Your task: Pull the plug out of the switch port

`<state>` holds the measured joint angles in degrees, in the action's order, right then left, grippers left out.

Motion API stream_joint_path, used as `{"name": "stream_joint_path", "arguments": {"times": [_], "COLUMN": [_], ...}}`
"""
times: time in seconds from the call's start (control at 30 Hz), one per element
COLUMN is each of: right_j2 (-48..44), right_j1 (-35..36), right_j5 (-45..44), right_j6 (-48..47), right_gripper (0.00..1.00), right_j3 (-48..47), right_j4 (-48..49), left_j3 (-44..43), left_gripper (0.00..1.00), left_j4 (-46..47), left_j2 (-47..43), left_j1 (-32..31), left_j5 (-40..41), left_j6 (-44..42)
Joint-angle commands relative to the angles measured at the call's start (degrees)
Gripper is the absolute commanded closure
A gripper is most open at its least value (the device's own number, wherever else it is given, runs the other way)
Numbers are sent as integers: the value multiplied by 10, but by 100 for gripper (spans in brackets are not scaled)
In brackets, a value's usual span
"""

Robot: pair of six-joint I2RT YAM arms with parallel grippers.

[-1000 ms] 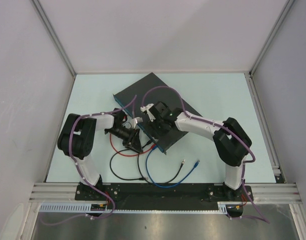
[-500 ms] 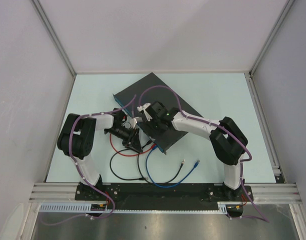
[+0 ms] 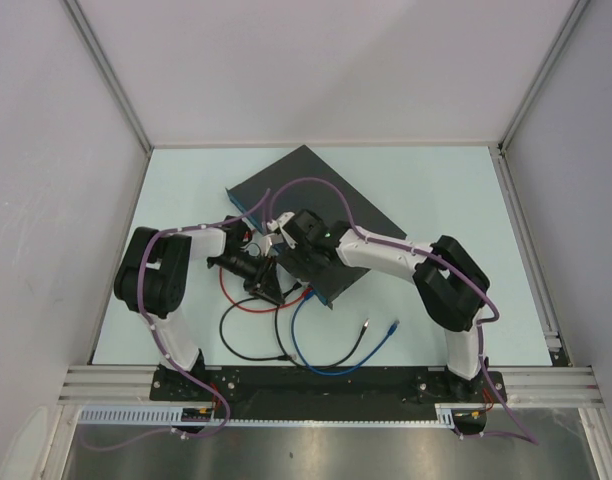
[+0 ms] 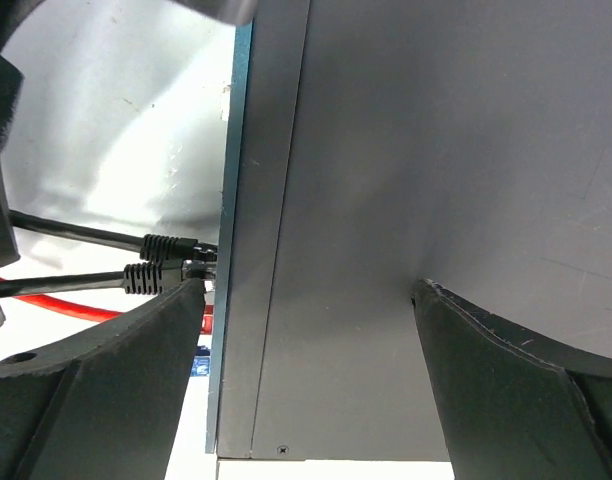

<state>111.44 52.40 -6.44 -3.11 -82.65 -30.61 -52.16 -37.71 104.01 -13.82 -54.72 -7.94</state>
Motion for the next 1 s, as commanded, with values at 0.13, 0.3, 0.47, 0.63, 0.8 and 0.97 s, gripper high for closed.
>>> {"name": "stream_joint_path", "arguments": {"times": [0.13, 0.3, 0.47, 0.63, 0.8, 0.97], "right_j2": [34, 42, 43, 40, 39, 36], "right_j1": [7, 11, 11, 11, 11, 10], "right_j5": [-30, -47, -45, -46, -47, -49], "right_j6": [-13, -22, -21, -27, -29, -34], "right_gripper": [11, 12, 12, 12, 11, 11], "right_j3": [-5, -5, -5, -5, -5, -5], "right_j4": [-1, 3, 1, 4, 6, 6], "left_j3": [1, 1, 3, 2, -7, -10], "left_gripper": [63, 65, 67, 61, 61, 75], "left_j4": [17, 17, 16, 21, 19, 27], "left_j2": [8, 12, 11, 18, 41, 48], "left_j1": [11, 13, 13, 14, 13, 13], "left_j5": [-15, -27, -29, -17, -24, -41], "left_j6": [-5, -9, -12, -7, -8, -8]}}
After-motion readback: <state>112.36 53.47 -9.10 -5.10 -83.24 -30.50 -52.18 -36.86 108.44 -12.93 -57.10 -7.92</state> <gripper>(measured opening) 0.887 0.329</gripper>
